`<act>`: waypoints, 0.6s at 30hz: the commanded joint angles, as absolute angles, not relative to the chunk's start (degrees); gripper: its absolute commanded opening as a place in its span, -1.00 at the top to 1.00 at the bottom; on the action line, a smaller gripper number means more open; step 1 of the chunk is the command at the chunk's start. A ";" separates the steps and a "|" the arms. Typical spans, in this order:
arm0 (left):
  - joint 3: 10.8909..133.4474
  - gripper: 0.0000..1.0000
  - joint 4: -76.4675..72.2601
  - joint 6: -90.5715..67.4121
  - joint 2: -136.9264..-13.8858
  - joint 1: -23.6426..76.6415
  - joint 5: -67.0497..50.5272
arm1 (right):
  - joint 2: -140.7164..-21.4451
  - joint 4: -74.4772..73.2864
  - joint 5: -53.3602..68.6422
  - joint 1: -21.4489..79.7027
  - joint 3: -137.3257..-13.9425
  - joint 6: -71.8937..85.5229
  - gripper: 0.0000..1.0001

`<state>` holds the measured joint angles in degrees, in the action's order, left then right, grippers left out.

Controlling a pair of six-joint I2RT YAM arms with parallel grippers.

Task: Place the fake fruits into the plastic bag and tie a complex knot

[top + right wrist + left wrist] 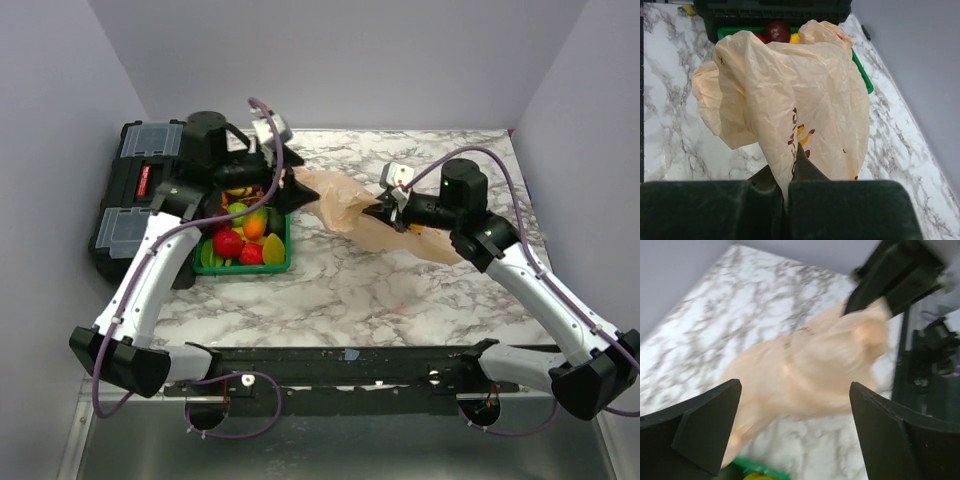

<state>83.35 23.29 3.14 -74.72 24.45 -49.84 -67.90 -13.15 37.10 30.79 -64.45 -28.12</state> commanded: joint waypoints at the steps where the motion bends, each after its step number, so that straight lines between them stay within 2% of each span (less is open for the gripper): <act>1: 88.15 -0.89 40.44 24.75 -73.63 11.89 -53.23 | -63.29 -12.47 39.42 31.11 -63.35 -29.54 0.99; 7: 92.90 -0.97 50.87 31.41 -78.62 7.91 -56.03 | -62.21 -14.50 40.87 31.07 -63.89 -31.32 0.99; 15: 86.79 -0.96 39.44 28.74 -79.36 12.48 -53.61 | -63.04 -15.38 44.76 31.10 -66.91 -31.72 0.99; 16: 86.38 -0.83 39.58 28.99 -79.91 13.09 -53.08 | -63.00 -15.16 44.89 31.10 -67.28 -31.61 0.99; 17: 85.98 -0.60 39.91 28.94 -80.87 13.67 -52.28 | -62.93 -14.95 44.85 31.11 -67.64 -31.38 0.99; 18: 85.88 -0.24 40.06 28.21 -81.82 13.87 -50.93 | -62.85 -15.04 44.61 31.07 -67.99 -31.21 0.99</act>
